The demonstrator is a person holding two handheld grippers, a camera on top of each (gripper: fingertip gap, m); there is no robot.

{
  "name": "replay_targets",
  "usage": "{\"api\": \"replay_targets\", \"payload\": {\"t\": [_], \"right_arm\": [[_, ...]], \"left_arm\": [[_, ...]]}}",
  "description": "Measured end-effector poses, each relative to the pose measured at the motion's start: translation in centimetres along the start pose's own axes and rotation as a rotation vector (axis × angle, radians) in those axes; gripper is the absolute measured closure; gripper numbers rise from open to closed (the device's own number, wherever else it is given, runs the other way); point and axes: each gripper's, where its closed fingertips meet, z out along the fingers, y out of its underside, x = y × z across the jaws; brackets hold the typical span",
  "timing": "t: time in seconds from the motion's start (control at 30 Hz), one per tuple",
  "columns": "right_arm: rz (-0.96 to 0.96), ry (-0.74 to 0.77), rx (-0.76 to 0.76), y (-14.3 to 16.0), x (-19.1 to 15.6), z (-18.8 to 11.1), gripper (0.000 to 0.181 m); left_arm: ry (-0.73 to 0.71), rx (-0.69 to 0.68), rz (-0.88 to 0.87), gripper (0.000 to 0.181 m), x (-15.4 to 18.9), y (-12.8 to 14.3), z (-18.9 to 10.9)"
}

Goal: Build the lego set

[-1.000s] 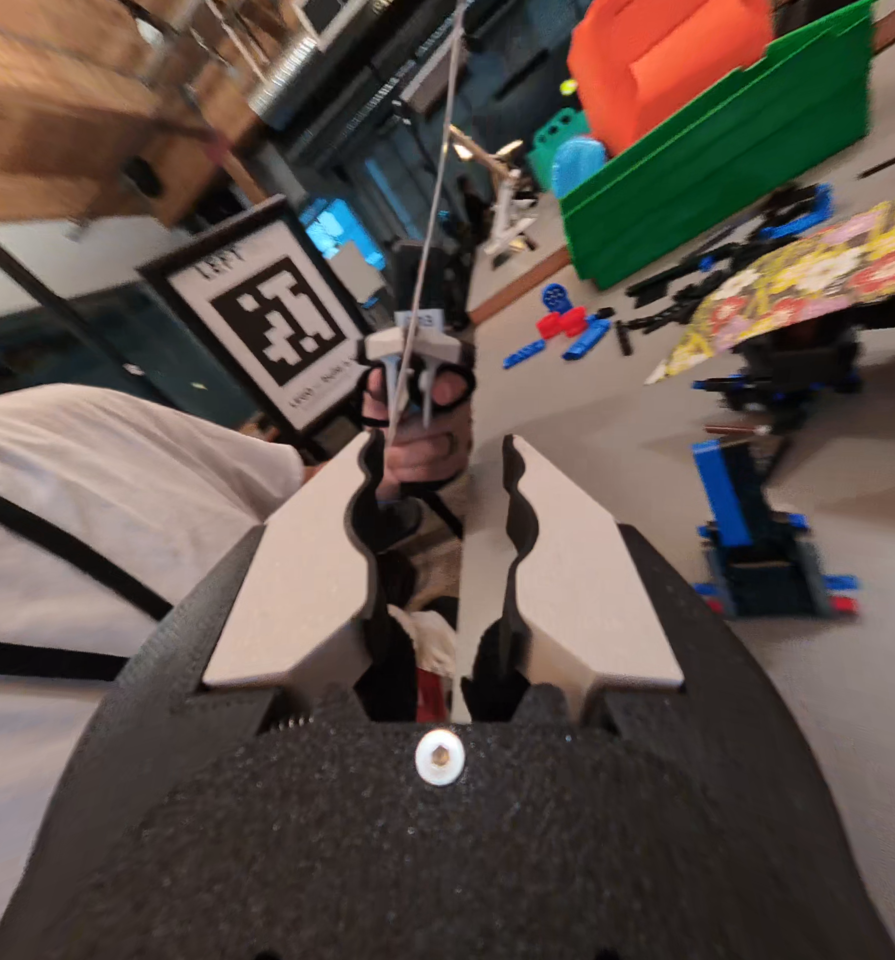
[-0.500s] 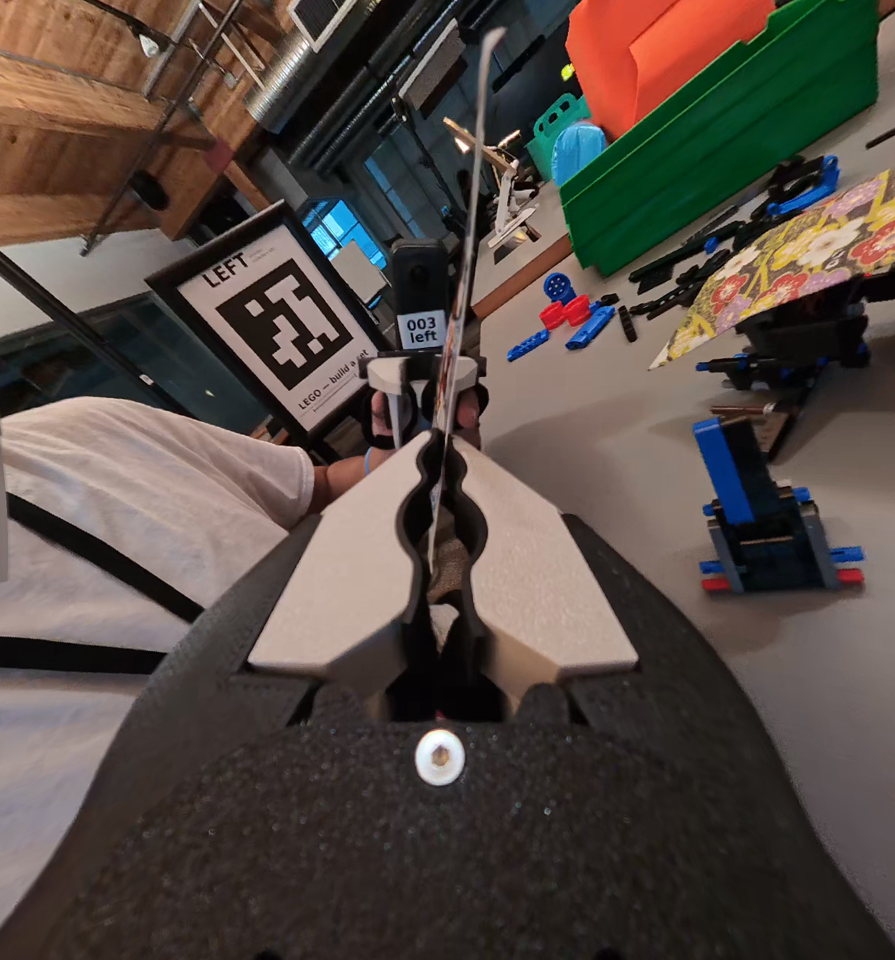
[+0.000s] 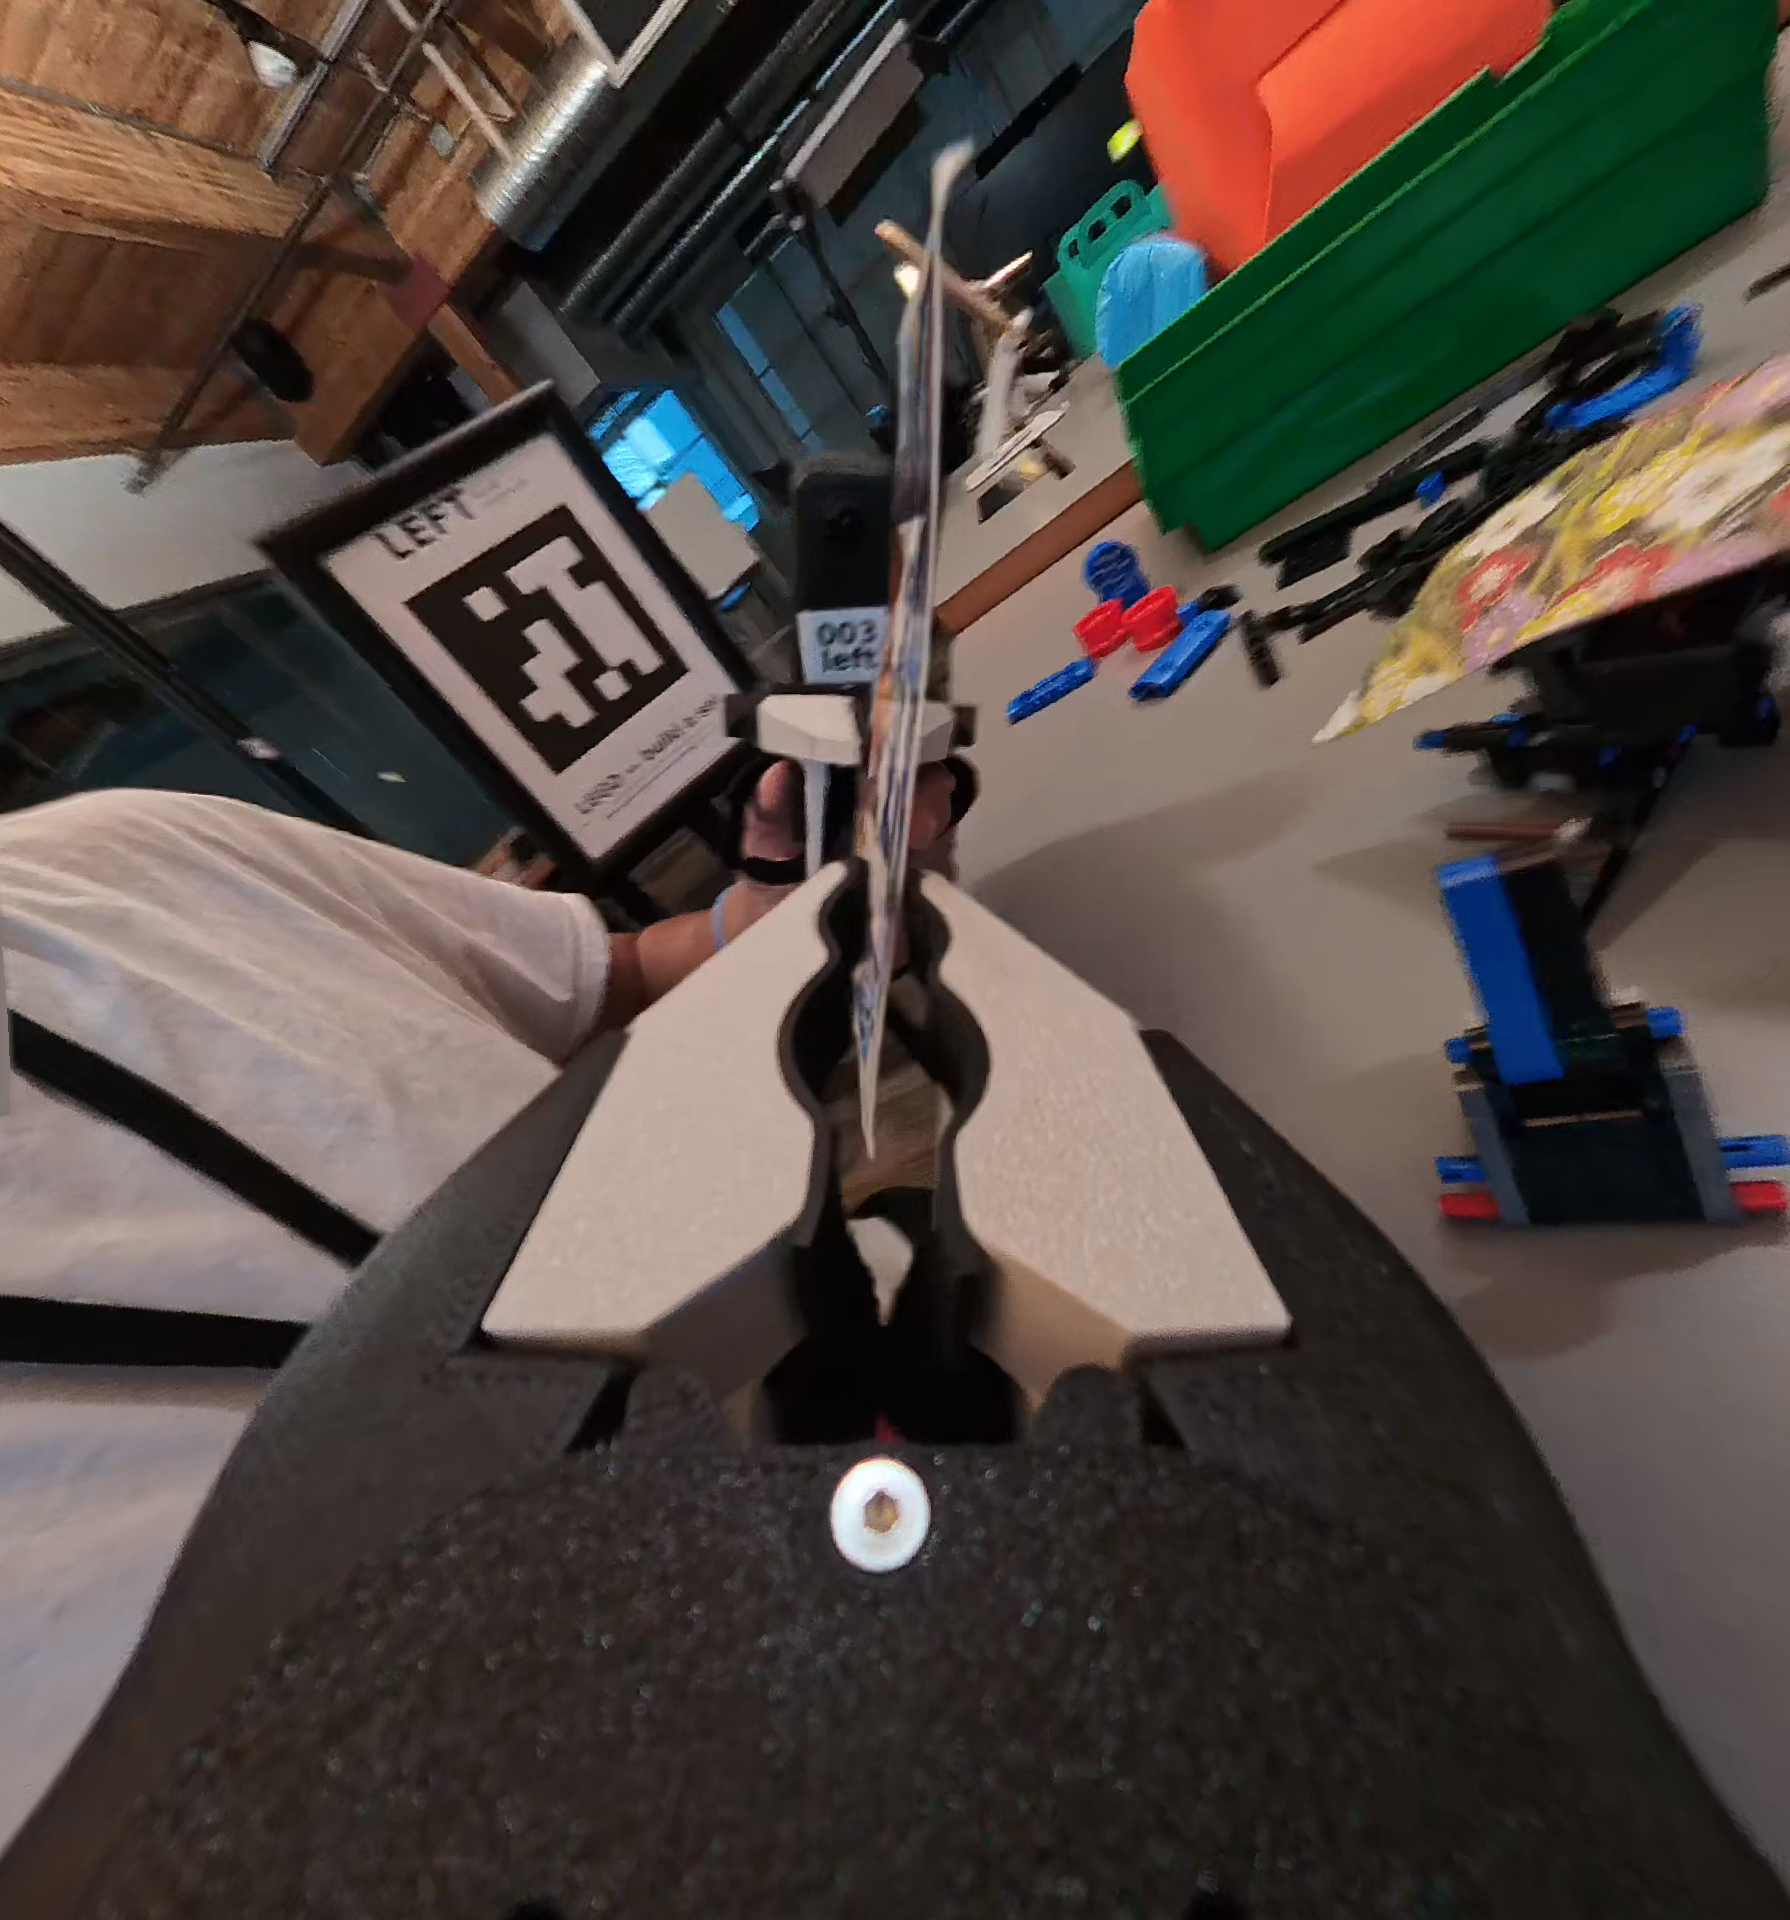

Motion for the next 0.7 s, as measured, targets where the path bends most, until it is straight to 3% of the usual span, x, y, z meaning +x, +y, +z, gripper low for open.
{"api": "replay_targets", "payload": {"t": [0.07, 0.17, 0.23, 0.3, 0.4, 0.7], "right_arm": [[-0.166, 0.146, 0.013, -1.2, 0.7, -0.7, 0.156], [-0.511, 0.379, 0.030, -3.3, -0.5, -1.6, 0.141], [-0.634, 0.385, -0.028, -2.5, -2.9, 0.1, 0.126], [-0.730, 0.346, -0.127, -0.3, -4.5, 2.6, 0.125], [-0.878, 0.424, -0.197, 0.7, -3.8, 4.2, 0.130], [-0.732, 0.307, -0.223, 1.8, -3.7, 4.9, 0.139]], "left_arm": [[-0.002, 0.006, -0.011, 0.181, -0.1, -0.1, -0.1], [-0.023, 0.016, -0.019, 0.181, -0.6, -0.1, -0.1], [-0.023, 0.011, -0.026, 0.181, -0.6, 0.0, 0.0], [-0.008, -0.002, -0.013, 0.181, -0.3, 0.3, 0.2], [0.027, -0.034, 0.046, 0.181, 0.8, 0.9, 0.5], [0.116, -0.076, 0.253, 0.181, 3.4, 1.8, 0.2]]}}
